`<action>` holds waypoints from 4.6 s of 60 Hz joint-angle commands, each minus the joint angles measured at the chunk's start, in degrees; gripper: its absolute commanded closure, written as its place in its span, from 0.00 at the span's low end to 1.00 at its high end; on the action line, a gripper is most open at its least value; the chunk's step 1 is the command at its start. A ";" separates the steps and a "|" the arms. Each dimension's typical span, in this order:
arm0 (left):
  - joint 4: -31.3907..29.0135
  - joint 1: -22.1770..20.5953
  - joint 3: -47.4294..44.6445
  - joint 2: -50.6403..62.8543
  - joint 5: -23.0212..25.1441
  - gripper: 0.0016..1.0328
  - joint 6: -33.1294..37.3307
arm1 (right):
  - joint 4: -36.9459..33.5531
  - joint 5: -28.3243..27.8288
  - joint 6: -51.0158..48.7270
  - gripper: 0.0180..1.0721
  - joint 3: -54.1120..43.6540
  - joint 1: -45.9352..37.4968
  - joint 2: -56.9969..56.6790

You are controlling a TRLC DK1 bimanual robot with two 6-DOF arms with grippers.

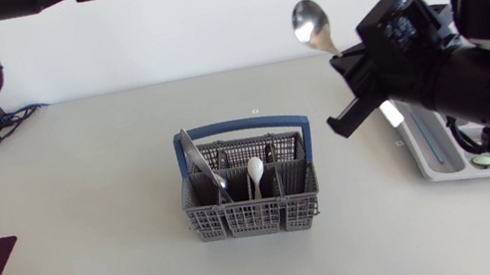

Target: Sort the cutlery from the basket into the organizer compartments.

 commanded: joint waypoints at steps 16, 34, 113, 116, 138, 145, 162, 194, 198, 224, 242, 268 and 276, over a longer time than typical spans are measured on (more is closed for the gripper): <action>-3.95 -0.54 -15.18 -8.85 1.03 0.15 13.61 | -0.23 -10.63 4.89 0.94 -0.79 -24.92 4.51; -7.47 -2.73 -24.33 -12.28 0.94 0.17 19.59 | 2.32 -17.22 6.39 0.94 4.40 -39.77 17.43; -4.13 -6.51 -37.60 -14.12 3.84 0.19 22.76 | -4.98 -20.38 12.72 0.92 46.15 -54.01 72.45; -4.04 -6.51 -37.68 -14.12 3.93 0.19 22.49 | -5.15 -20.21 12.72 0.84 45.97 -54.01 72.01; 0.71 -7.30 -40.50 -12.63 3.93 0.20 20.29 | -4.63 -19.33 11.31 0.33 39.03 -53.48 63.22; 3.26 -7.57 -40.94 -10.78 3.93 0.20 20.03 | -3.48 -19.33 10.61 0.31 33.31 -52.08 56.37; 10.73 -8.27 -42.61 -4.01 4.02 0.20 18.36 | -2.87 -20.29 9.82 0.30 19.08 -46.89 39.14; 19.08 -11.17 -41.29 4.60 0.42 0.19 12.56 | -13.59 -25.04 8.50 0.29 1.50 -27.82 6.18; 20.48 -11.35 -41.29 4.60 -0.46 0.19 11.94 | -14.65 -24.69 8.58 0.29 1.06 -25.89 4.95; 22.77 -13.72 -39.62 4.95 -0.11 0.19 10.63 | -14.82 -23.63 8.15 0.29 -0.96 -23.60 3.46; 22.77 -13.72 -41.02 2.84 2.70 0.20 10.98 | -14.47 -23.55 7.62 0.29 -2.02 -23.51 3.46; 22.77 -13.63 -42.08 2.05 5.07 0.20 12.38 | -14.91 -23.19 7.27 0.29 -2.02 -22.46 2.93; 22.86 -13.90 -40.67 3.28 4.99 0.20 12.65 | -15.00 -23.19 7.18 0.29 -2.63 -22.46 2.67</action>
